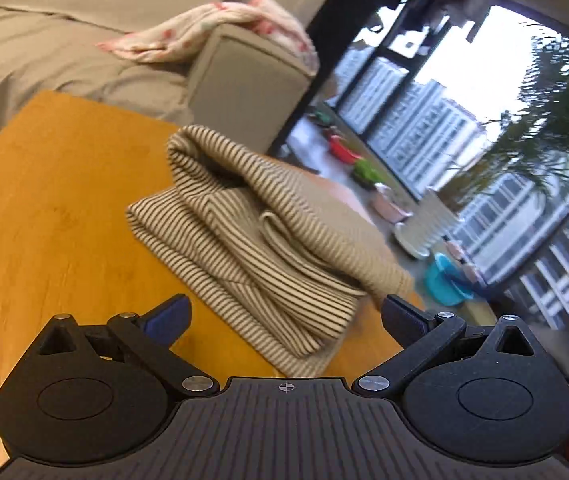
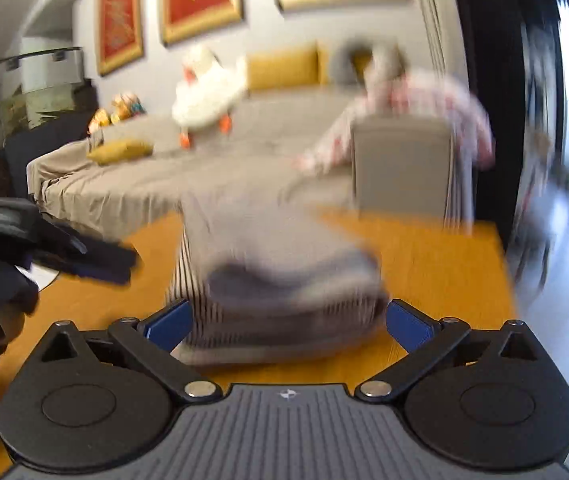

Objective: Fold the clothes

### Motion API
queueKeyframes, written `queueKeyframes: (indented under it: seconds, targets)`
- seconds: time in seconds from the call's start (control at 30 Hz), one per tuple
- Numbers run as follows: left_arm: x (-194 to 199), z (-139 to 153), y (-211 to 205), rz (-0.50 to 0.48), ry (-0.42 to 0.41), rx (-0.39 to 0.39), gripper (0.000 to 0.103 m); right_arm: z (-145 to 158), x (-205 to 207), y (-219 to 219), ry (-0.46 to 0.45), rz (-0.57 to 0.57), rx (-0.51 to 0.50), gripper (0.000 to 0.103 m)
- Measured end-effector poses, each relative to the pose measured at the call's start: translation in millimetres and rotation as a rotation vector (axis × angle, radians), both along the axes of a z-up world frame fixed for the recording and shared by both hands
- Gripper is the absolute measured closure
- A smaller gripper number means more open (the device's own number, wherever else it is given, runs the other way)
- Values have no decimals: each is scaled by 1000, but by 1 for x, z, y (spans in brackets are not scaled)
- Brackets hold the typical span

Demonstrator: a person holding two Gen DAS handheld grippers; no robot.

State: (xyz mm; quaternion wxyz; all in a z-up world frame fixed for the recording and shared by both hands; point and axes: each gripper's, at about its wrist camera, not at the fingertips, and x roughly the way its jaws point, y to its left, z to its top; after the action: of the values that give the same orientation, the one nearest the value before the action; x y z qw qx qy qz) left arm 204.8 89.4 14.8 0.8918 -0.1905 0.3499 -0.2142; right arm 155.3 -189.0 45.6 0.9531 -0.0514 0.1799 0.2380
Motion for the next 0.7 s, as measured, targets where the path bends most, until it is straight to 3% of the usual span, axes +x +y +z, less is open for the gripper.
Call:
queueKeyframes:
  seconds: [0.07, 0.17, 0.23, 0.3, 0.37, 0.43, 0.5, 0.6, 0.7]
  targets:
    - [3, -1, -5, 24, -1, 51, 0, 8, -7, 10, -148, 60, -161, 0]
    - [12, -3, -12, 73, -7, 157, 4, -2, -6, 28, -213, 181, -394, 0]
    - [16, -4, -9, 101, 0, 197, 8, -15, -6, 40, -239, 231, -482, 2]
    - [16, -5, -1, 114, 16, 212, 9, -20, -2, 48, -261, 258, -506, 10]
    - [15, -6, 6, 131, 27, 231, 12, -10, 12, 51, -196, 249, -407, 28]
    - [13, -7, 13, 153, 34, 255, 15, 4, 32, 47, -86, 205, -236, 36]
    - [12, -8, 21, 167, 47, 249, 15, 10, 51, 40, 5, 159, -111, 37]
    - [7, -2, 27, 149, 36, 192, 14, 4, 61, 32, 64, 152, -51, 37]
    - [3, 4, 29, 128, 3, 170, 8, 13, 65, 21, 155, 224, 169, 32]
